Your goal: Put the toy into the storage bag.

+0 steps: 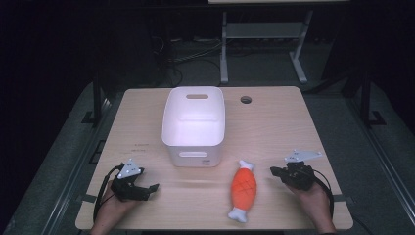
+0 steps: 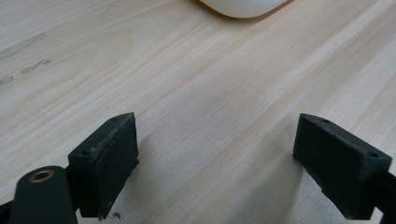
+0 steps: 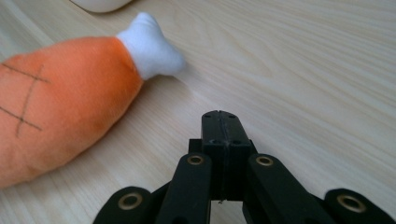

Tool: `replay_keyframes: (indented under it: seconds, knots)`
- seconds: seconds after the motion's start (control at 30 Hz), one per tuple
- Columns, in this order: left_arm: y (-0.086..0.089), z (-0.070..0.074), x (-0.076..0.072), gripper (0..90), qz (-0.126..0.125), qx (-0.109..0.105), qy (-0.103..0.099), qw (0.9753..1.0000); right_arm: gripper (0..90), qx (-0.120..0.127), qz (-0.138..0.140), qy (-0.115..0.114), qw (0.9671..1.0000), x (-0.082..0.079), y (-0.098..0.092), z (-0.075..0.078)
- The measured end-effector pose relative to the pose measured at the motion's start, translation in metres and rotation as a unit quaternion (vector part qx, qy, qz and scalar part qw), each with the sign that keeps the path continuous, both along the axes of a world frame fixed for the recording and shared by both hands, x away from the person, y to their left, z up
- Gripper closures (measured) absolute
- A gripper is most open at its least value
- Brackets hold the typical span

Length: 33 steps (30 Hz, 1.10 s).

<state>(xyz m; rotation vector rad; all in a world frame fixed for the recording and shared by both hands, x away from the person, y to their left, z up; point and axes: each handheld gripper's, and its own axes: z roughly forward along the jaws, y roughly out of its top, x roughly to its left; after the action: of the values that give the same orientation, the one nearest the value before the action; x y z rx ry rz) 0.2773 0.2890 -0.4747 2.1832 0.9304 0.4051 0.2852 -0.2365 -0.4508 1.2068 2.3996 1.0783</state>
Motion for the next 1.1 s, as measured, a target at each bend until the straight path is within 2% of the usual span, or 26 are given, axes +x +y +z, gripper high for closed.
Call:
replay_keyframes:
  seconds: [0.57, 0.77, 1.1]
  knots:
    - [0.000, 0.000, 0.000, 13.0, 0.000, 0.000, 0.000, 1.0000, 89.8, -0.007, 0.032, -0.002, 0.9995, 0.016, 0.026, 0.004]
    - [0.000, 0.000, 0.000, 13.0, 0.000, 0.000, 0.000, 1.0000, 89.8, -0.015, 0.040, 0.005, 0.9991, 0.023, 0.035, 0.001]
    - [0.000, 0.000, 0.000, 13.0, 0.000, 0.000, 0.000, 1.0000, 89.8, -0.021, 0.050, 0.015, 0.9984, 0.025, 0.044, -0.002]
